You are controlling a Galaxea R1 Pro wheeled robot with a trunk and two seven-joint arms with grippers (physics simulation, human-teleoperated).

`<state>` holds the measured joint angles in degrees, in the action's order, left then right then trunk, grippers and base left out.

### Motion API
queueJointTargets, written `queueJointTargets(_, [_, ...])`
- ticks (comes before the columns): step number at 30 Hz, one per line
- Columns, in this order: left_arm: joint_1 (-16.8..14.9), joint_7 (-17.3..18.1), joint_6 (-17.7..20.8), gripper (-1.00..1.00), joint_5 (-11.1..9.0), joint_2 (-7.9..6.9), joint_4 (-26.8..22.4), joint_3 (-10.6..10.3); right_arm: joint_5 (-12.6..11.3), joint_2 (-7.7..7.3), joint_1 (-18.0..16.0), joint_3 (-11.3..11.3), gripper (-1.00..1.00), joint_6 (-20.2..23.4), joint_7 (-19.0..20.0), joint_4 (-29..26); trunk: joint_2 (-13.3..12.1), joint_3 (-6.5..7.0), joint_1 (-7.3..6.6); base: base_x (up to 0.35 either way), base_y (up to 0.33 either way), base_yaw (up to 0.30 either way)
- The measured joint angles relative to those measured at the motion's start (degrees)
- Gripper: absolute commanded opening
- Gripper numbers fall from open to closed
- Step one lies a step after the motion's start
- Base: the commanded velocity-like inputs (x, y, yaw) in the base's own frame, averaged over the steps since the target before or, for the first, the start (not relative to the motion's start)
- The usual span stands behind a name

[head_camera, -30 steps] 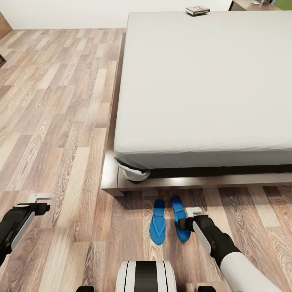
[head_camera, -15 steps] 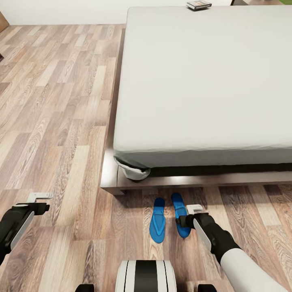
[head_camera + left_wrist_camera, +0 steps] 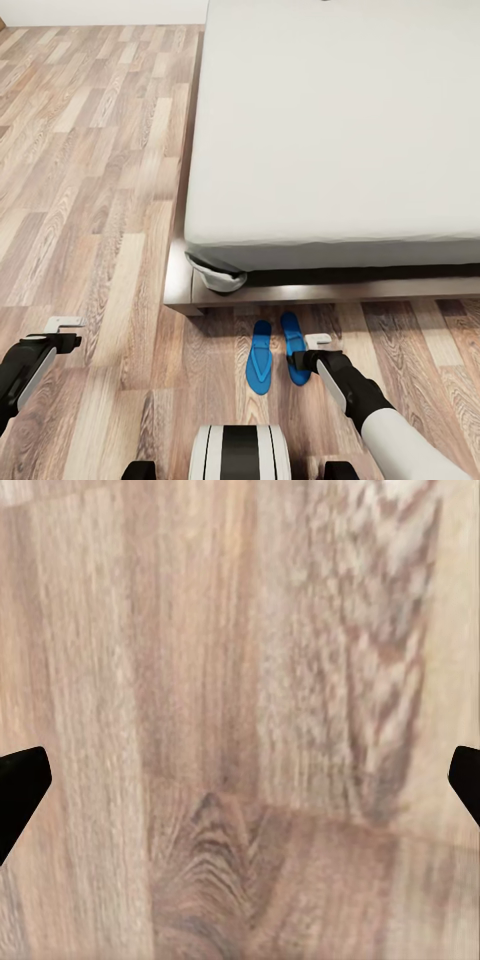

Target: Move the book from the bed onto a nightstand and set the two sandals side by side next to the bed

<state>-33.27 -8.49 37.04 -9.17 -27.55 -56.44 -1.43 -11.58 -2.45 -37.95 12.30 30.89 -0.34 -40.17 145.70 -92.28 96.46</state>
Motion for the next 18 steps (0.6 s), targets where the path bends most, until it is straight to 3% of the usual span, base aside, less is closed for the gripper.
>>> queueJointTargets(6, [0.0, 0.0, -0.01, 1.0, 0.01, 0.0, 0.0, 0.05, -0.29, 0.12, 0.0, -0.12, -1.0, 0.03, -0.08, 0.01, 0.02, -0.23, 0.02, 0.0, 0.0, 0.0])
queueJointTargets(11, [0.02, 0.0, 0.0, 1.0, 0.0, -0.02, -0.02, 0.07, -0.24, 0.16, -0.06, -0.15, -1.0, 0.18, -0.14, -0.48, 0.09, -1.32, 0.12, 0.0, 0.0, 0.0])
queueJointTargets(16, [0.01, -0.04, -0.06, 1.0, 0.01, -0.02, -0.02, 0.08, -0.47, 0.23, -0.11, -0.19, -1.0, 0.21, -0.47, -0.42, 0.09, -1.33, 0.12, 0.0, 0.0, 0.0])
queueJointTargets(18, [0.01, -0.07, -0.07, 1.0, 0.0, -0.02, -0.03, 0.08, -0.11, 0.22, -0.1, -0.21, -1.0, 1.93, -0.58, -1.83, 0.12, -1.76, 0.17, 0.0, 0.0, 0.0])
